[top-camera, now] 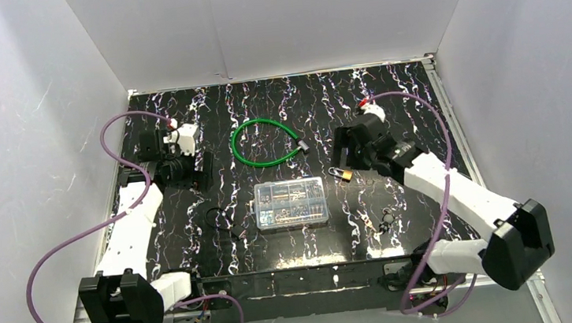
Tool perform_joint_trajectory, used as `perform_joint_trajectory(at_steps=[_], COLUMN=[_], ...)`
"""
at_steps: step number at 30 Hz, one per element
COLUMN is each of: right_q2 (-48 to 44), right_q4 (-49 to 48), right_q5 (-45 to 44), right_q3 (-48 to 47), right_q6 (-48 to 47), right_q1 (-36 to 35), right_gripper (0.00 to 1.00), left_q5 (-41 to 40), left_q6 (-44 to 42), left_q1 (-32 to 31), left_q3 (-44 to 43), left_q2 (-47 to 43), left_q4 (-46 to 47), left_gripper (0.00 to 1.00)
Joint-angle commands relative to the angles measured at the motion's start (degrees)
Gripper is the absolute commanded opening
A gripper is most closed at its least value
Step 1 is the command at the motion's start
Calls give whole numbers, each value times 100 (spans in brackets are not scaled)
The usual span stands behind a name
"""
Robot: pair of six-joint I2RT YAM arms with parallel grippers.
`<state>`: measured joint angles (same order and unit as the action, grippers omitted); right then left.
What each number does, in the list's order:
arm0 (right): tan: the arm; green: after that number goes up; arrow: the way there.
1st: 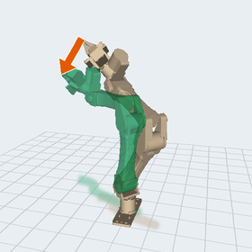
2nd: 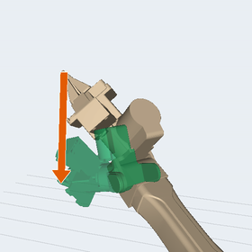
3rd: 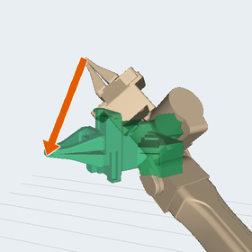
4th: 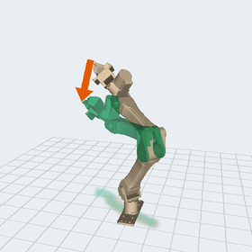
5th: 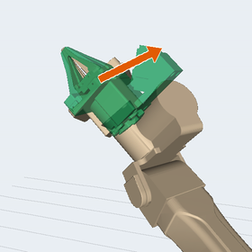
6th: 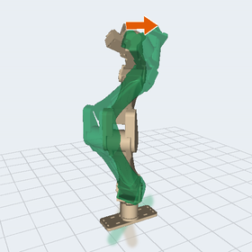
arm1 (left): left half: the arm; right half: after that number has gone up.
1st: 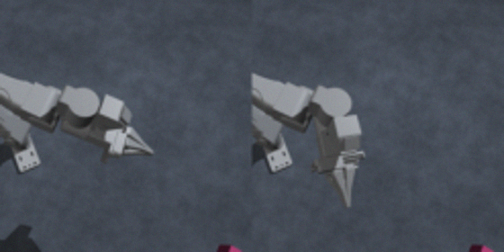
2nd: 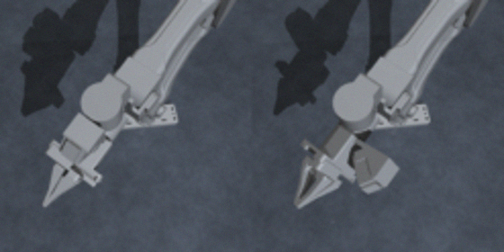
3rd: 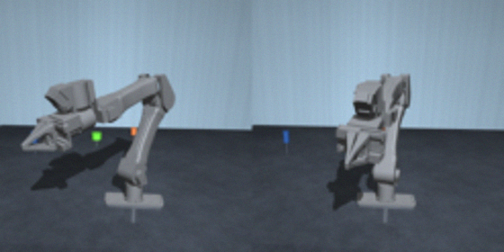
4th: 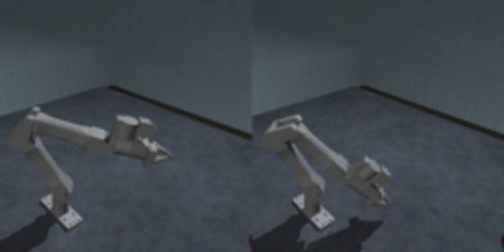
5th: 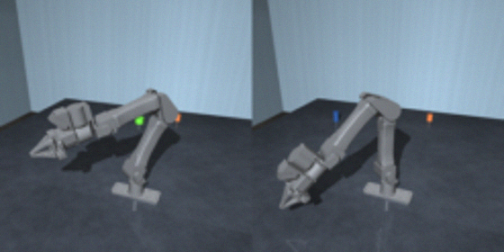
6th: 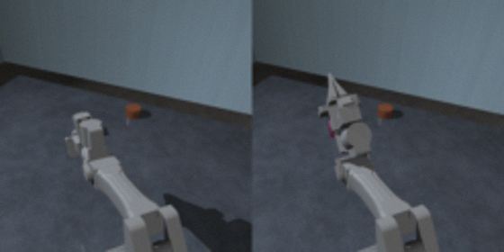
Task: Unlock with the key
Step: Move the distractor to the center of the board.
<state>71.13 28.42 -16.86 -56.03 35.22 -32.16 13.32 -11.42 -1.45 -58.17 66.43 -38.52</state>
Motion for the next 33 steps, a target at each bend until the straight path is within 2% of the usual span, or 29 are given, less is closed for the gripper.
perform_joint_trajectory(at_steps=[1, 6, 11, 14, 17, 20, 27, 31, 33], right_q2=[-449, -595, -431, -221, 384, 1203, 3374, 4142, 4329], right_q4=[220, 253, 356, 396, 564, 557, 842, 862, 718], right_q5=[-158, 54, -124, -394, -846, -852, -805, -684, -524], right_q3=[240, 632, 757, 537, -273, -1172, -3532, -4340, -4535], right_q6=[219, 550, 745, 674, 369, -74, -1056, -1333, -1426], right_q1=[-825, -1545, -2010, -2424, -2880, -3189, -3715, -3819, -3828], right_gripper=[100, 100, 100, 95, 95, 94, 92, 88, 88], left_q5=[764, 1347, 1374, 1309, 1178, 1000, 39, -692, -805], left_q6=[-641, -907, -1169, -1262, -1100, -838, -333, -25, 44], left_q1=[7, -8, -7, -13, -12, -7, 130, 454, 716], left_q3=[86, 61, -56, -162, -253, -318, -703, -991, -1161], left_q2=[-244, -380, -387, -313, -325, -328, -76, 57, 157], left_q4=[-641, -950, -1313, -1570, -1614, -1549, -1511, -1485, -1524], left_gripper=[100, 99, 100, 100, 99, 100, 99, 99, 100])
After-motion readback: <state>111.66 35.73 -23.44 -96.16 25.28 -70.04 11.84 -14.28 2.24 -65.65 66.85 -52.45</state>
